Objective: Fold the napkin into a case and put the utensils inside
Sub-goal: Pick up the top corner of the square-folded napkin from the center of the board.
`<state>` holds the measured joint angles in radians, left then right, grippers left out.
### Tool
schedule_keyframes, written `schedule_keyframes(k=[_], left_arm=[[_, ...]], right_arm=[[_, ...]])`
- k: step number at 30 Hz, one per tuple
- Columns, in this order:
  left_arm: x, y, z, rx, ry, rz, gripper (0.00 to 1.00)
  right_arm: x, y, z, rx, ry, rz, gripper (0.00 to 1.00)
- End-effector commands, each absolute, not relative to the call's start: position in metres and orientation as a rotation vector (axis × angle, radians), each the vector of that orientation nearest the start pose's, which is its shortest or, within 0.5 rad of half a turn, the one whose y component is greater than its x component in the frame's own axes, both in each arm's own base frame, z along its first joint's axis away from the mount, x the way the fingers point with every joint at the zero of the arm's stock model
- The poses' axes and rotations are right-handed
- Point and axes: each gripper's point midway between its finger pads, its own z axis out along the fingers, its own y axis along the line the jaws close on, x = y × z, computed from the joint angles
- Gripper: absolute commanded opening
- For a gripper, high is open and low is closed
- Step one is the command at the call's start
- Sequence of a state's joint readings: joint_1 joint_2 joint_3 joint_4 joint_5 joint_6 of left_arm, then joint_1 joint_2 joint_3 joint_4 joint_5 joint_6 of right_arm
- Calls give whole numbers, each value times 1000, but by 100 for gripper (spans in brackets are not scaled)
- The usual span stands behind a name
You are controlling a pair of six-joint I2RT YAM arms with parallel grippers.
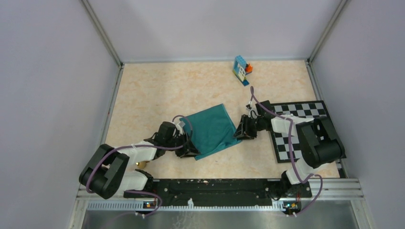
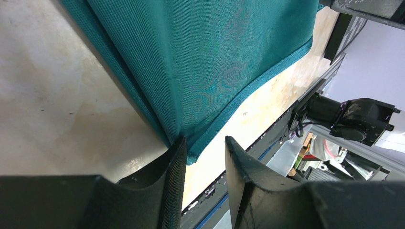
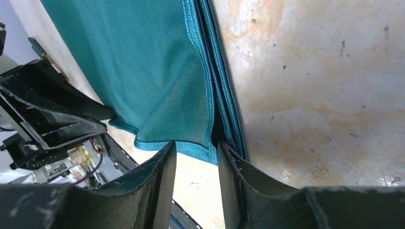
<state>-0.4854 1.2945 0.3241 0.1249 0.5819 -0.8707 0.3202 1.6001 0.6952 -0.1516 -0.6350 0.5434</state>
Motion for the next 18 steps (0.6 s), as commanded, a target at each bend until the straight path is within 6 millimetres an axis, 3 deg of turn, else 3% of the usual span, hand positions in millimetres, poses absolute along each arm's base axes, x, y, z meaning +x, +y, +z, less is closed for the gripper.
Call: schedule_keyframes(k=[1, 5, 18], left_arm=[[165, -226, 28, -206, 2643, -1246, 40], [165, -226, 28, -209, 2641, -1244, 41], [166, -228, 29, -207, 2639, -1257, 40]], right_arm=[[250, 204, 36, 52, 2692, 1054, 38], [243, 198, 37, 28, 2707, 1012, 39], [236, 230, 53, 61, 2631, 1311, 39]])
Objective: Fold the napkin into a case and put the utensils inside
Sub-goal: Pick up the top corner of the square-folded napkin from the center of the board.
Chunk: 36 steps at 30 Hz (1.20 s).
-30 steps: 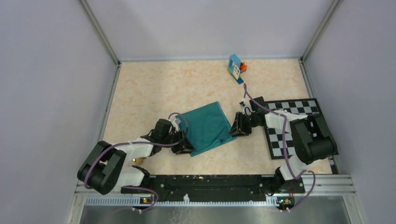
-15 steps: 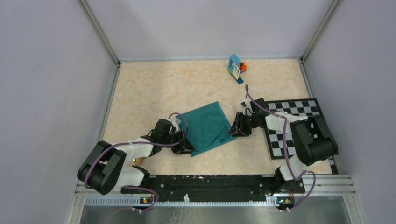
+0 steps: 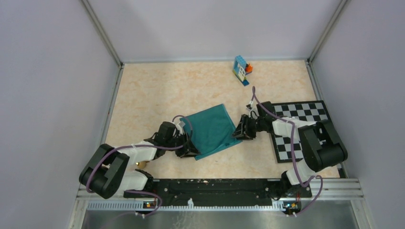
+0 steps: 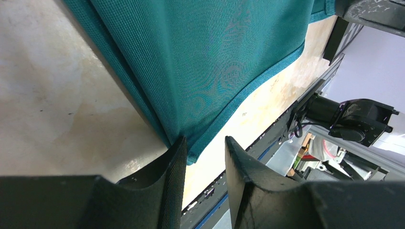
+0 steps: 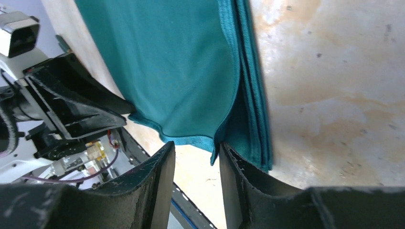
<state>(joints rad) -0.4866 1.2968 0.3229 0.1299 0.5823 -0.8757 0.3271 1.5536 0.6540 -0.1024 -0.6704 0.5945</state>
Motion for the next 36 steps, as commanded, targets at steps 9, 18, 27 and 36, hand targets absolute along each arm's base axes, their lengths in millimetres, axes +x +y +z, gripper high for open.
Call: schedule_keyframes(k=[9, 18, 27, 36], left_arm=[[167, -229, 30, -203, 2640, -1258, 41], [167, -228, 31, -203, 2637, -1253, 40], [166, -228, 30, -202, 2642, -1250, 41], [165, -227, 29, -201, 2643, -1242, 41]], right_arm=[[236, 213, 41, 65, 2670, 1125, 32], [234, 207, 42, 51, 2680, 1072, 18], [239, 203, 45, 37, 2676, 1021, 17], [241, 202, 46, 34, 2671, 1008, 21]])
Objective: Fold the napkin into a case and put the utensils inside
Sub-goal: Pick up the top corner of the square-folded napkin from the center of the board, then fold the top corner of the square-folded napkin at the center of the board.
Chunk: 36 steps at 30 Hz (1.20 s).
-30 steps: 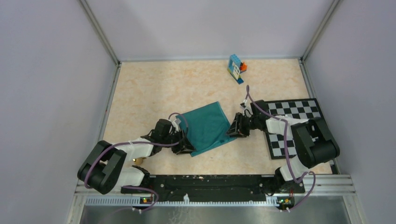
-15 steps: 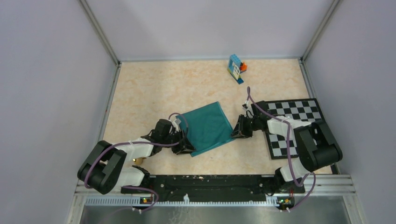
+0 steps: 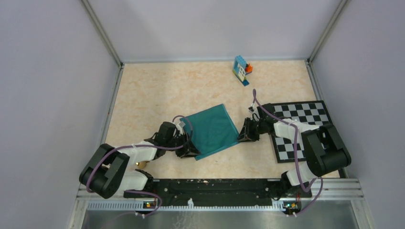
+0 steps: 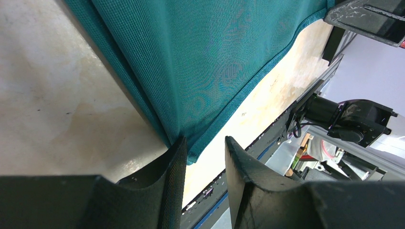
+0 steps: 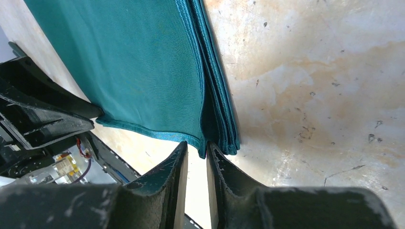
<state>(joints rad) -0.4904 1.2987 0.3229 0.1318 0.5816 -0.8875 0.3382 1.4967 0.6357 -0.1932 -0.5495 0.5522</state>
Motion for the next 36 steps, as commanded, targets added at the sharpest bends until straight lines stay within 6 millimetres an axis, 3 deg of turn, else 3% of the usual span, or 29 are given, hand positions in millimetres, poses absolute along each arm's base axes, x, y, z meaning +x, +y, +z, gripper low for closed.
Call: schedule_keyframes(k=[1, 6, 10, 16, 20, 29, 33, 36], left_arm=[[165, -227, 29, -200, 2644, -1242, 41], [165, -226, 28, -199, 2648, -1238, 41], [165, -227, 29, -195, 2643, -1242, 41], [169, -229, 42, -178, 2609, -1260, 43], [170, -230, 50, -164, 2584, -1277, 46], [173, -229, 72, -121, 2500, -1283, 59], [183, -213, 81, -170, 2494, -1119, 66], [199, -187, 86, -304, 2461, -905, 70]], right_arm=[[241, 202, 47, 32, 2669, 1007, 21], [242, 202, 48, 33, 2664, 1008, 16], [245, 203, 49, 7, 2648, 1011, 0], [250, 222, 52, -148, 2608, 1114, 0], [255, 253, 72, -262, 2548, 1174, 0], [270, 335, 85, -357, 2492, 1370, 0], [285, 378, 88, -365, 2464, 1465, 0], [297, 405, 87, -336, 2425, 1525, 0]])
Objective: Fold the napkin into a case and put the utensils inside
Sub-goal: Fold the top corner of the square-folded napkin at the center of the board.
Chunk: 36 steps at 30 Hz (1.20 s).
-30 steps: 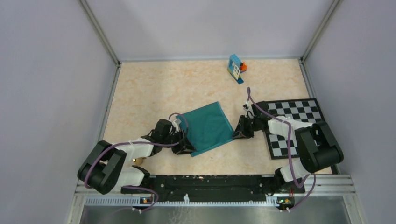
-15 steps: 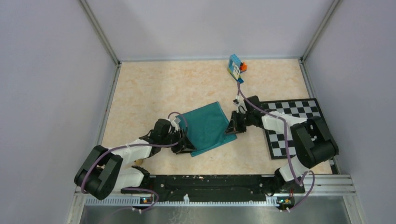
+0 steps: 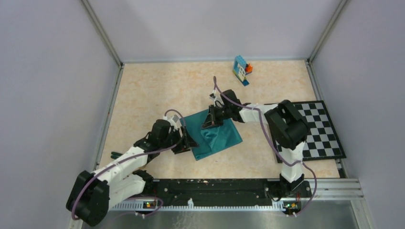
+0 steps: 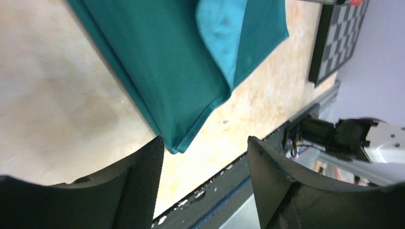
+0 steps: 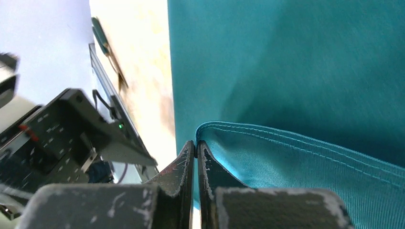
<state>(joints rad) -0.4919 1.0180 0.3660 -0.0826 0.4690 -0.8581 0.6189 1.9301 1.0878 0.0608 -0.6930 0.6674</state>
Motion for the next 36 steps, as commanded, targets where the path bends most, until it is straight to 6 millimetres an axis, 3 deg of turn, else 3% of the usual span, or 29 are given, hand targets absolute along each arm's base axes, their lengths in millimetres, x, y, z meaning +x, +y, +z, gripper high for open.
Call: schedule_keyframes(k=[1, 4, 9, 36], left_arm=[[203, -179, 88, -341, 2445, -850, 75], [213, -163, 97, -428, 2393, -753, 84], [220, -155, 105, -436, 2344, -725, 85], [215, -147, 110, -446, 2307, -729, 85]], right_arm=[[301, 412, 86, -324, 2420, 1540, 0], [313, 428, 79, -287, 2420, 1545, 0], [324, 443, 69, -252, 2427, 1553, 0], [339, 475, 53, -305, 2440, 1541, 0]])
